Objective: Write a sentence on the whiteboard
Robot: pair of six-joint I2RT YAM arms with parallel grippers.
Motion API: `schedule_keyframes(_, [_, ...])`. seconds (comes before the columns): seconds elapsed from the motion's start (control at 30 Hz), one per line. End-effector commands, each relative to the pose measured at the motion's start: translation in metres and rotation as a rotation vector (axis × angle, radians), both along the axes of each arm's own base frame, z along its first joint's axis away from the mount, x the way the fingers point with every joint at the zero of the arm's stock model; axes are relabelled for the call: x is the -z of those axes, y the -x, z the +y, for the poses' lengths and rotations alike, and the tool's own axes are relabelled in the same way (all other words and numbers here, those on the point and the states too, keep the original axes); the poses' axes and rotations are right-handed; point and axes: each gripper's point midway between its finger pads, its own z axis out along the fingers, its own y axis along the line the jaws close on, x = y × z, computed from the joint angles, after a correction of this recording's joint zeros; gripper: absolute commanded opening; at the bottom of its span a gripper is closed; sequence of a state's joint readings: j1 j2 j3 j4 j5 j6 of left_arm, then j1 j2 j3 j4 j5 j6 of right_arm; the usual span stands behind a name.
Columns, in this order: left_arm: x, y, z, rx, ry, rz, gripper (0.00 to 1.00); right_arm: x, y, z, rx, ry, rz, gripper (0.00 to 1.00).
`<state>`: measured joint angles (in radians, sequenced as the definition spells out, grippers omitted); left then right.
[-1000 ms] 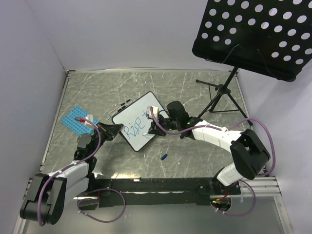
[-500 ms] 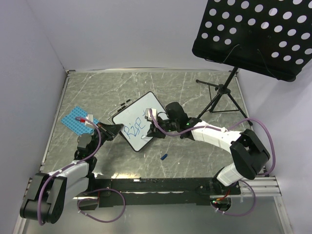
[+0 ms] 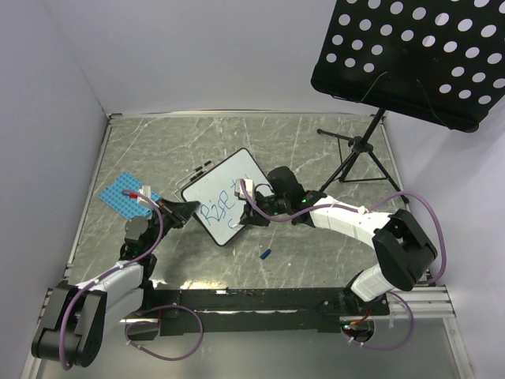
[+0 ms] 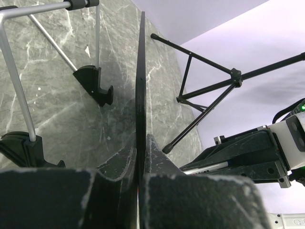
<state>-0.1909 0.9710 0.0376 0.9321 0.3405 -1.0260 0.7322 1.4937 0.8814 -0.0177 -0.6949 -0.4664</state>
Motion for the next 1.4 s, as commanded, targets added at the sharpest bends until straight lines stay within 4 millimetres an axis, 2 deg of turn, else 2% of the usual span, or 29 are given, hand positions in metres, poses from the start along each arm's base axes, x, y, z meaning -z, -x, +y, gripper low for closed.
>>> schedule_keyframes(0.0, [0.005, 0.015, -0.001, 0.018, 0.013, -0.030, 0.01, -0.010, -0.014, -0.002, 0.038, -0.009, -0.048, 0.00])
schedule_keyframes(0.3, [0.007, 0.014, -0.002, 0.023, 0.015, -0.026, 0.01, -0.023, -0.036, 0.000, 0.097, -0.033, -0.080, 0.00])
schedule_keyframes(0.67, [0.006, 0.015, -0.004, 0.035, 0.019, -0.029, 0.01, -0.027, -0.041, 0.006, 0.101, -0.053, -0.068, 0.00])
schedule_keyframes(1.03, [0.009, 0.014, -0.002, 0.022, 0.009, -0.023, 0.01, -0.010, -0.030, -0.003, 0.079, -0.009, -0.047, 0.00])
schedule_keyframes(1.37, [0.009, 0.013, -0.001, 0.015, 0.007, -0.024, 0.01, -0.004, -0.018, -0.012, 0.060, 0.020, -0.038, 0.00])
